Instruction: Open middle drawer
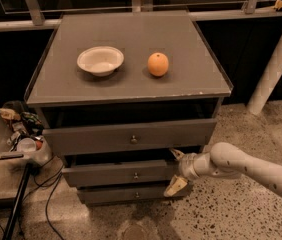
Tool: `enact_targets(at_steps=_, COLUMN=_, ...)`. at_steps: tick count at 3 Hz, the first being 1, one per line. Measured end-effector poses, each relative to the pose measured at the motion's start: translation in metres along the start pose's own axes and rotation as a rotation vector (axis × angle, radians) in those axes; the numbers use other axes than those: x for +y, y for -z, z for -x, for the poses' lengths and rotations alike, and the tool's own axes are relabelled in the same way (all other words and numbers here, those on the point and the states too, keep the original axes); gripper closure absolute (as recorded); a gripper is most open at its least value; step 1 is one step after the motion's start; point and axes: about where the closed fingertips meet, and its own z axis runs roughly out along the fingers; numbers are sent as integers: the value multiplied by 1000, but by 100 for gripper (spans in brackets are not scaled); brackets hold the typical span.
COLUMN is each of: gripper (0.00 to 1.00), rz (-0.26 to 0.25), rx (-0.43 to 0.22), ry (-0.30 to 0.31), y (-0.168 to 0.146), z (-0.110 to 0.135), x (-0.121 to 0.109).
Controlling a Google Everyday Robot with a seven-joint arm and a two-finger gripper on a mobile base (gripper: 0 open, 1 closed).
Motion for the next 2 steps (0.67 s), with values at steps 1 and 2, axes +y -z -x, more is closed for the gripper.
enact_targets(at_steps=1, gripper=0, rz=16, rx=-14, ry=53, y=-22, z=17, x=-12)
enact_targets(at_steps=2, gripper=0, rz=16, rx=-14, ry=53, y=-23, z=17, x=-12)
